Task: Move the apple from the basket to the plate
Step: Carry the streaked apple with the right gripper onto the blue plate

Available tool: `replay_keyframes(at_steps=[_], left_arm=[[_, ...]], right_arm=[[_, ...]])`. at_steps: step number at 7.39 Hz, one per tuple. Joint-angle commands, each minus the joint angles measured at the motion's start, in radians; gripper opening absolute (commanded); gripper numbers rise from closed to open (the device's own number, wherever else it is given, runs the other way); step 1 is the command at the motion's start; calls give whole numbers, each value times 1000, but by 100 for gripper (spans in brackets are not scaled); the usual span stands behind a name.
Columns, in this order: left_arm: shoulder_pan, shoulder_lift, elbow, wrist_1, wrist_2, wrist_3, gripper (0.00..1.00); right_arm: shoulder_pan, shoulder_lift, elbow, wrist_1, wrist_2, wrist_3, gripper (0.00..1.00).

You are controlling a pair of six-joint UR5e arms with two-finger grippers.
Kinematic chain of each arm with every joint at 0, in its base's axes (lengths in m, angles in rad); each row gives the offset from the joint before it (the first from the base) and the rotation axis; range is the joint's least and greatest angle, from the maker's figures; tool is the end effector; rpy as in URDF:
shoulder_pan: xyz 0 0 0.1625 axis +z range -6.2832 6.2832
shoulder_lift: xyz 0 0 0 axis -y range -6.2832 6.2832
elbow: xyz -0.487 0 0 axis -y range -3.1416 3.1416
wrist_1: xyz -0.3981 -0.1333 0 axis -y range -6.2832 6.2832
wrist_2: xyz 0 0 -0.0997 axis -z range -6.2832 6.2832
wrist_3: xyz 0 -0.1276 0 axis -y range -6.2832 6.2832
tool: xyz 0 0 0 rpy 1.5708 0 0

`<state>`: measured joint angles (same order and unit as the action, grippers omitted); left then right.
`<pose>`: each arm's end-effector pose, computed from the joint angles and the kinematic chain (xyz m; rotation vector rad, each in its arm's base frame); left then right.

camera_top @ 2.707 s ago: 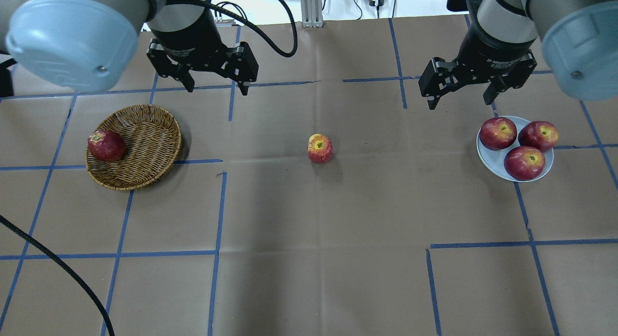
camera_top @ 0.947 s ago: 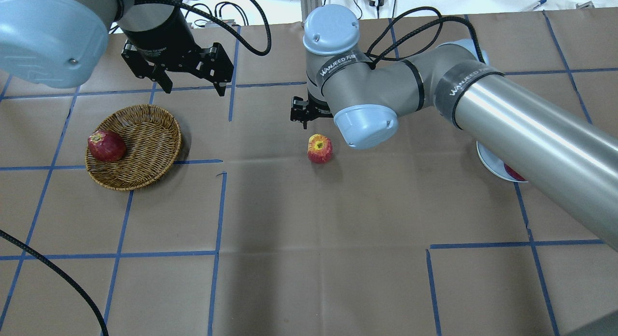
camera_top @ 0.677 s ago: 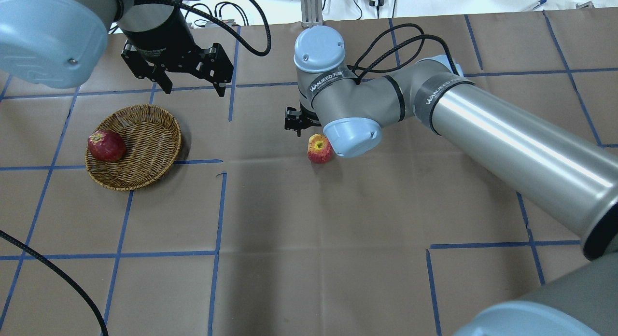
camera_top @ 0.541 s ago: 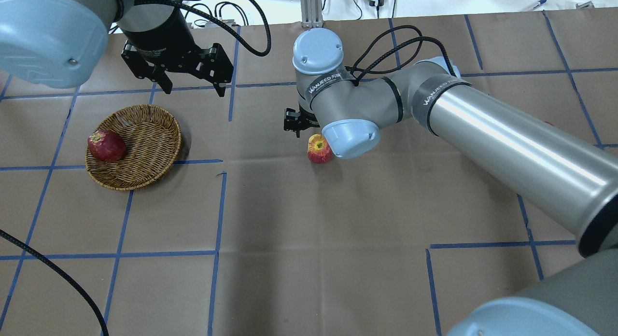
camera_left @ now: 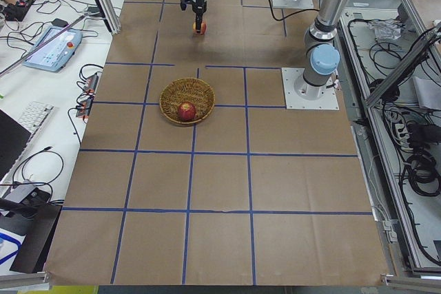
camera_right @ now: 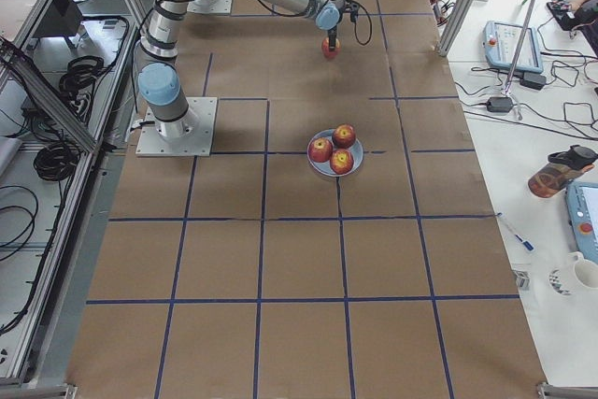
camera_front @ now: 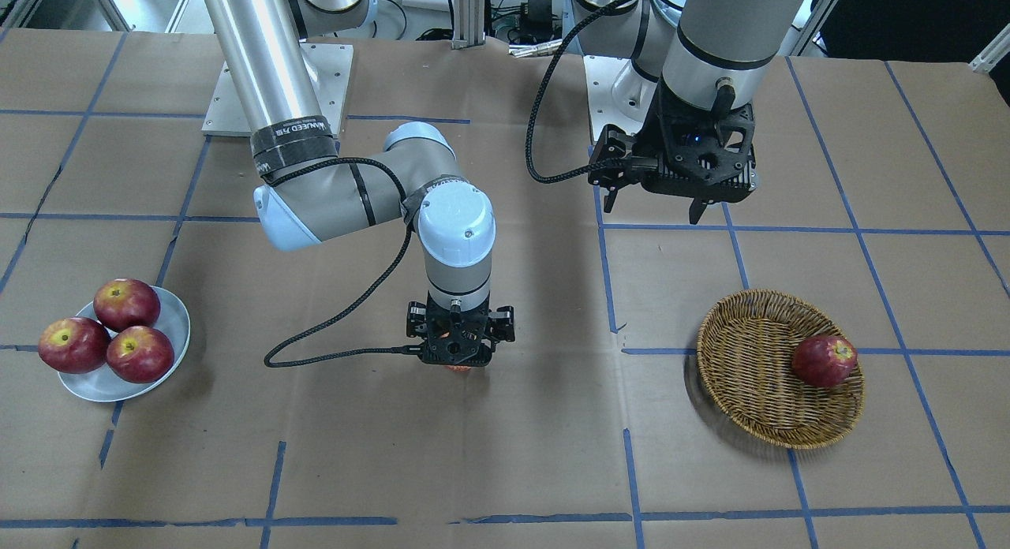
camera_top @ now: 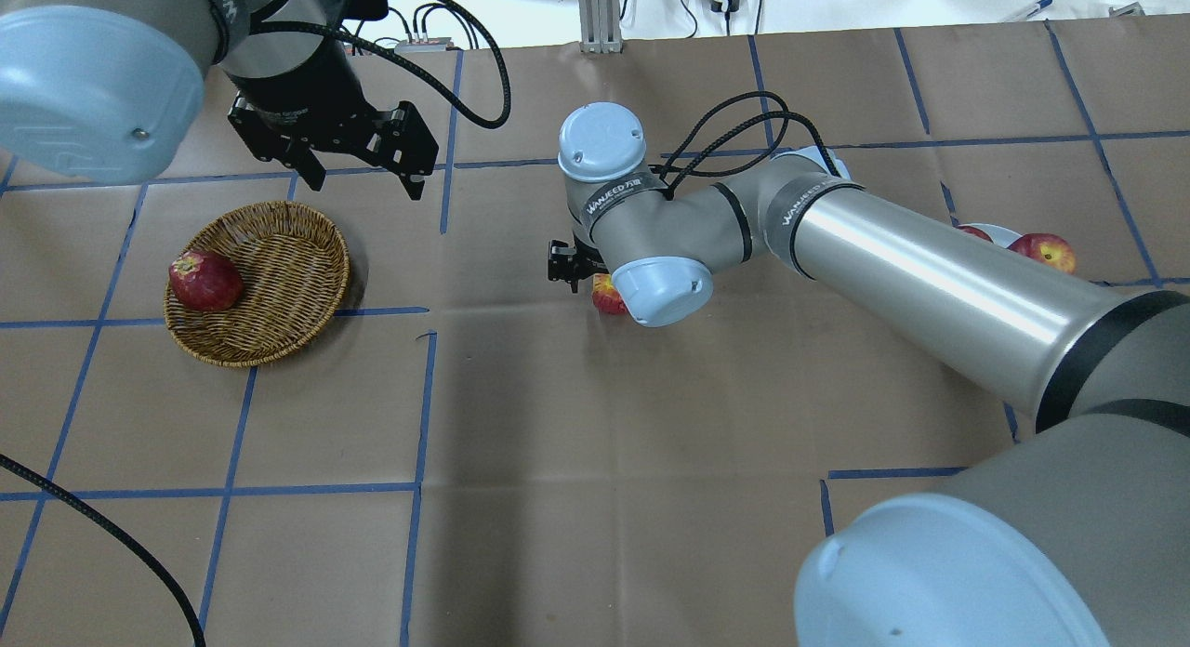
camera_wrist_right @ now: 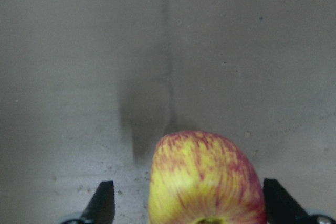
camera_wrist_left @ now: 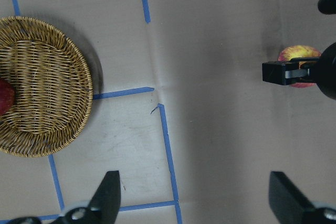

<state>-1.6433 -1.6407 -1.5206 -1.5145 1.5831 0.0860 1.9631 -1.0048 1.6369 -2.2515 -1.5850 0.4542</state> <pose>-0.1702 -0.5254 0.5166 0.2473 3.1187 -0.0571 0.3846 -0.5856 0.2157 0.0975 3.1321 -0.0786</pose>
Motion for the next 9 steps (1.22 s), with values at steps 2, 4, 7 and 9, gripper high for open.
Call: replay_keyframes(at_steps=[2,4,7,9], left_arm=[[7,1,-1,3,0,27,99],[8,-1,0,7,0,27,99],[19,-1,-1,13,0,29,99],[19,-1,-1,13,0,27,99]], right_arm=[[-4,9,9,0,-24,-3,62],[-21,-9,-2,0,-33,-19,50],[-82,-116,4,19,-70,-87,46],[-235,-240,39,142,-60,-243,46]])
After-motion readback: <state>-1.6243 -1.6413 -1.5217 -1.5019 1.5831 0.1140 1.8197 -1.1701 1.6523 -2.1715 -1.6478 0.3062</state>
